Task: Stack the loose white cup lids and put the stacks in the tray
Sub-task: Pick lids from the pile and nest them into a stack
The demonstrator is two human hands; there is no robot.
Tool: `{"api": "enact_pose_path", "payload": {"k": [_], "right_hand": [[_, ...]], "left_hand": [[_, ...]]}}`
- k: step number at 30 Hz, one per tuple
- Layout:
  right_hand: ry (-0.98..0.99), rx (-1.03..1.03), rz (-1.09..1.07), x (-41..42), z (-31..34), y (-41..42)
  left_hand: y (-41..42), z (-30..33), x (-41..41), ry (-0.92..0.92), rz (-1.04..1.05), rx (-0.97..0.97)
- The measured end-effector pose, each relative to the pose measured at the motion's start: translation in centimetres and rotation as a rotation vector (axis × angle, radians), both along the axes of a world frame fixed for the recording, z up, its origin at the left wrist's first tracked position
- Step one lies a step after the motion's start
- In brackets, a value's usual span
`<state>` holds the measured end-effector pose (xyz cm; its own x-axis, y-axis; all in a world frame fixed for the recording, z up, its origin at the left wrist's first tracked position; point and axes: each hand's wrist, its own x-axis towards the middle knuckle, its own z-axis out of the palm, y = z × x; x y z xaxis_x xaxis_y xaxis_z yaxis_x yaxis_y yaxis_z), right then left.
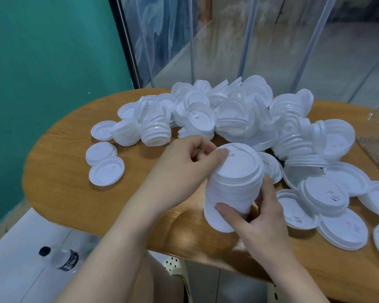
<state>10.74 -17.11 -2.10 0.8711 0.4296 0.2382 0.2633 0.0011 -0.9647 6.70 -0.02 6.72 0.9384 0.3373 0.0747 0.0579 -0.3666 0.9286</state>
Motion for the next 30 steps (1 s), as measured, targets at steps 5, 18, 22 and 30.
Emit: {"api": "enact_pose_path", "payload": {"k": [5,18,22,30], "right_hand": [[-0.002,0.015,-0.004,0.0,0.2,0.1],[-0.014,-0.038,0.009,-0.1,0.5,-0.1],[0.010,-0.014,-0.003,0.0,0.4,-0.1],[0.012,-0.015,-0.005,0.1,0.2,-0.1]], "left_hand": [[-0.4,0.0,0.0,-0.019,0.050,-0.015],[11.4,-7.2,-5.4,0.107,0.649,0.712],[12.5,-8.0,-5.8,0.309,0.692,0.702],[11.9,-8.2,-5.1,0.422,0.614,0.846]]}}
